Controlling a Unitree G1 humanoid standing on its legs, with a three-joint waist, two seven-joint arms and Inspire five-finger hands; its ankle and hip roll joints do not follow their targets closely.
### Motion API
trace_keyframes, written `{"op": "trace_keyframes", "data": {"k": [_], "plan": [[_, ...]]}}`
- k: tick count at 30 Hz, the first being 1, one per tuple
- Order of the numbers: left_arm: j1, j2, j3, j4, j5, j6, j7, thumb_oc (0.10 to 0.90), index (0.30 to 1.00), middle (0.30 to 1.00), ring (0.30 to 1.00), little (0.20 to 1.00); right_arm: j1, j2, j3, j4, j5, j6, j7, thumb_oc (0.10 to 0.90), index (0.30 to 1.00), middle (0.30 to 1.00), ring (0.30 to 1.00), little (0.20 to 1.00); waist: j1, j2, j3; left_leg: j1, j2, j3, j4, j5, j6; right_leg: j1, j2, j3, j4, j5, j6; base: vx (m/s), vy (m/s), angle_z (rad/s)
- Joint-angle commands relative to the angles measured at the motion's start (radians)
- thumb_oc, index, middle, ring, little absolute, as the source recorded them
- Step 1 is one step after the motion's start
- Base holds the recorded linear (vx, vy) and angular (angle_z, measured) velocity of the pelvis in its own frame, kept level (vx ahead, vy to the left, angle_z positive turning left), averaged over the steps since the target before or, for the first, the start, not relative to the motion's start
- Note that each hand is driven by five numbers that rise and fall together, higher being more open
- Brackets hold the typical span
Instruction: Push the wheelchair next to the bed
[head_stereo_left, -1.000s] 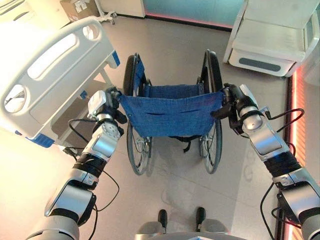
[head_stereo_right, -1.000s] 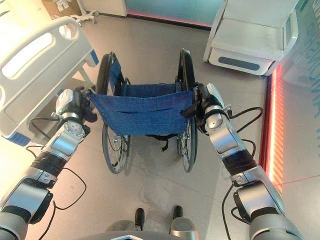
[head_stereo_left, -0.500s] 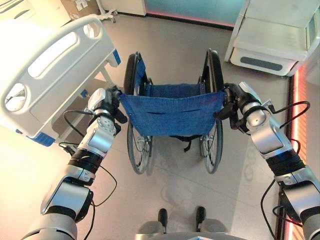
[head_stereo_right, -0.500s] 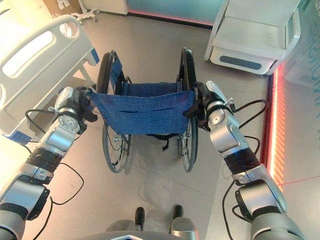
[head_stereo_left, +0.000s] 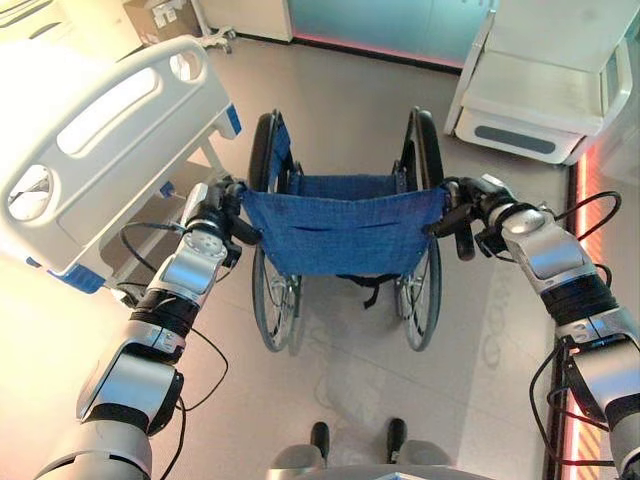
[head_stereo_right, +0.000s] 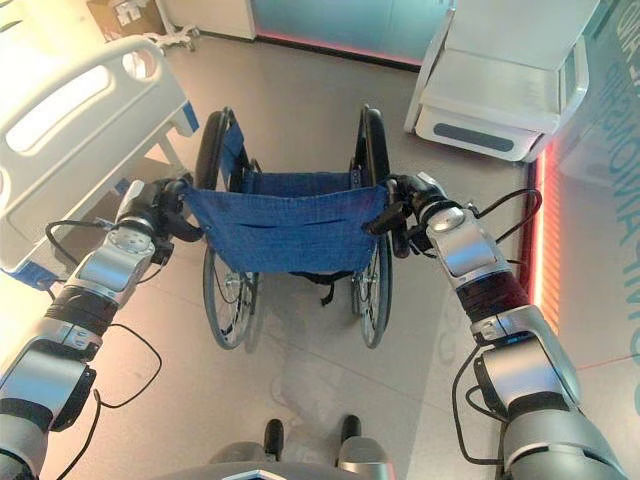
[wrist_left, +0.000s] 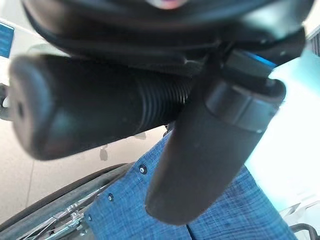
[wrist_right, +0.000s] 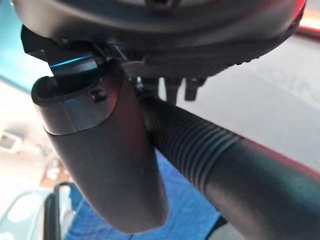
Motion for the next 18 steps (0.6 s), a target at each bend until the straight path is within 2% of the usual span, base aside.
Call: {"op": "trace_keyframes", "data": {"k": [1, 2, 3, 6, 10, 14, 16, 18], "plan": [[0.084, 0.1, 0.008, 0.175, 0.04, 0.04, 0.068, 0.8, 0.9, 0.9, 0.9, 0.9, 0.101, -0.056, 0.063, 0.141, 0.13, 0.046, -0.088, 0.8, 0.9, 0.9, 0.9, 0.9, 0.044, -0.024, -0.015, -0.057, -0.024, 0.039, 0.09, -0.08, 0.003, -0.044, 0.005, 0.0, 0.156, -0.105, -0.038, 0.0, 0.0, 0.0], [0.084, 0.1, 0.006, 0.174, 0.04, 0.039, 0.073, 0.8, 0.9, 0.9, 0.9, 0.9, 0.101, -0.052, 0.063, 0.141, 0.162, 0.039, -0.099, 0.8, 0.9, 0.9, 0.9, 0.9, 0.044, -0.024, -0.014, -0.057, -0.024, 0.04, 0.091, -0.08, 0.002, -0.045, 0.004, 0.0, 0.158, -0.105, -0.039, 0.0, 0.0, 0.0], [0.089, 0.096, 0.005, 0.171, 0.04, 0.028, 0.098, 0.8, 0.9, 0.9, 0.9, 0.9, 0.109, -0.037, 0.046, 0.145, 0.247, 0.017, -0.132, 0.8, 0.9, 0.9, 0.9, 0.9, 0.044, -0.024, -0.011, -0.058, -0.025, 0.038, 0.092, -0.08, 0.003, -0.046, 0.005, 0.002, 0.158, -0.104, -0.039, 0.0, 0.0, 0.0], [0.095, 0.09, 0.006, 0.172, 0.049, 0.009, 0.128, 0.8, 0.9, 0.9, 0.9, 0.9, 0.118, -0.025, 0.03, 0.157, 0.261, -0.014, -0.18, 0.8, 0.9, 0.9, 0.9, 0.9, 0.044, -0.023, -0.011, -0.058, -0.026, 0.038, 0.092, -0.082, 0.004, -0.046, 0.005, 0.003, 0.156, -0.103, -0.039, 0.0, 0.0, 0.0], [0.126, 0.075, 0.017, 0.14, 0.075, -0.011, 0.199, 0.8, 0.9, 0.9, 0.9, 0.9, 0.138, -0.013, -0.001, 0.058, 0.294, -0.095, -0.283, 0.8, 0.9, 0.9, 0.9, 0.9, 0.038, -0.022, -0.013, -0.054, -0.029, 0.036, 0.091, -0.083, 0.005, -0.042, 0.007, 0.011, 0.153, -0.104, -0.04, 0.0, 0.0, 0.0], [0.171, 0.062, 0.035, 0.093, 0.101, -0.018, 0.259, 0.8, 0.9, 0.9, 0.9, 0.9, 0.178, 0.0, -0.032, -0.082, 0.192, -0.052, -0.288, 0.8, 0.9, 0.9, 0.9, 0.9, 0.031, -0.023, -0.011, -0.053, -0.031, 0.034, 0.087, -0.084, 0.01, -0.047, 0.01, 0.02, 0.156, -0.104, -0.039, 0.0, 0.0, 0.0], [0.184, 0.057, 0.041, 0.079, 0.106, -0.02, 0.273, 0.8, 0.9, 0.9, 0.9, 0.9, 0.19, -0.003, -0.035, -0.112, 0.164, -0.05, -0.258, 0.8, 0.9, 0.9, 0.9, 0.9, 0.029, -0.025, -0.012, -0.053, -0.032, 0.035, 0.086, -0.084, 0.012, -0.047, 0.01, 0.022, 0.155, -0.105, -0.038, 0.0, 0.0, 0.0], [0.208, 0.049, 0.058, 0.062, 0.127, -0.026, 0.285, 0.8, 0.9, 0.9, 0.9, 0.9, 0.209, -0.012, -0.037, -0.172, 0.088, -0.005, -0.181, 0.8, 0.9, 0.9, 0.9, 0.9, 0.025, -0.029, -0.011, -0.051, -0.033, 0.037, 0.085, -0.085, 0.013, -0.047, 0.012, 0.027, 0.154, -0.105, -0.038, 0.0, 0.0, 0.0]]}}
